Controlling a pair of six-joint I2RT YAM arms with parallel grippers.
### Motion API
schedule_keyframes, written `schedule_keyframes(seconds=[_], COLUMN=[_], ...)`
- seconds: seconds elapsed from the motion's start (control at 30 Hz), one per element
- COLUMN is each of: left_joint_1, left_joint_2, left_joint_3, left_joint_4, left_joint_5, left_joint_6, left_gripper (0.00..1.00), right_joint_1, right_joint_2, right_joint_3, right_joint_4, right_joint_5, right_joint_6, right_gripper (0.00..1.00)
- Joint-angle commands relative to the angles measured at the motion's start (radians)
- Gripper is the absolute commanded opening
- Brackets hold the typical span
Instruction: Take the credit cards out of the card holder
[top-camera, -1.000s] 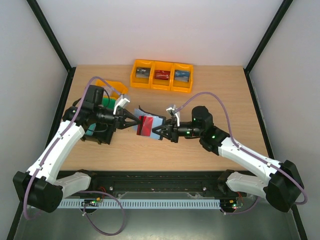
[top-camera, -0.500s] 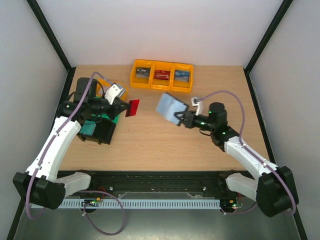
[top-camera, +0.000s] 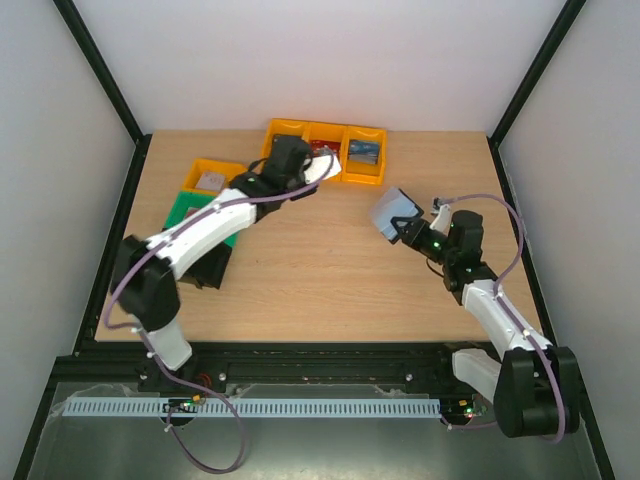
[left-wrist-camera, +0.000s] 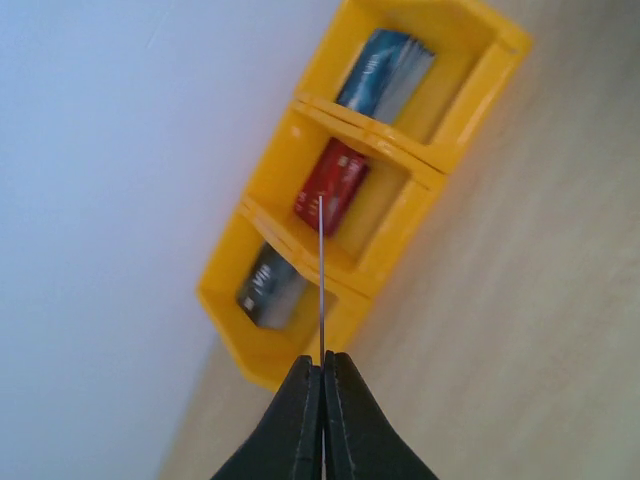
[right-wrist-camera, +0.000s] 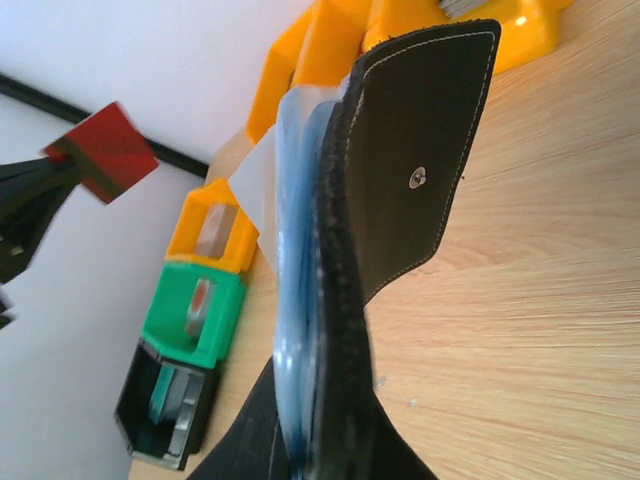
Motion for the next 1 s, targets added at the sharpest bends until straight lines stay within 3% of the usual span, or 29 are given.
schedule_keyframes(seconds=[0.0, 0.17, 0.37, 0.6, 0.97], left_joint_1=[-0.017, 0.015, 0.063, 0.094, 0.091], left_joint_2=[0.240, 0.546, 0.841, 0.938, 0.967], left_joint_3=[0.143, 0.393, 0.782, 0.809, 0.803], left_joint_4=[0.264, 0.404, 0.305, 0.387, 0.329], left_joint_5=[-0.192, -0.221, -0.167, -0.086, 0.038], left_joint_6=[0.247, 0.353, 0.291, 0.247, 0.145], left_gripper=[0.02, 0.02, 0.02, 0.02, 0.02], right_joint_1=[-0.066, -0.106, -0.122, -0.128, -0.133], right_joint_2=[-0.002, 0.047, 0.125, 0.187, 0.216], right_joint_3=[0.022, 0.038, 0.098, 0.143, 0.144], right_joint_4=[-0.017, -0.032, -0.058, -0.061, -0.040], right_joint_5=[0.003, -0.019, -0.042, -0.061, -0.108], right_joint_6=[-0.028, -0.064, -0.122, -0.156, -0.158], right_gripper=[0.02, 0.02, 0.02, 0.02, 0.02])
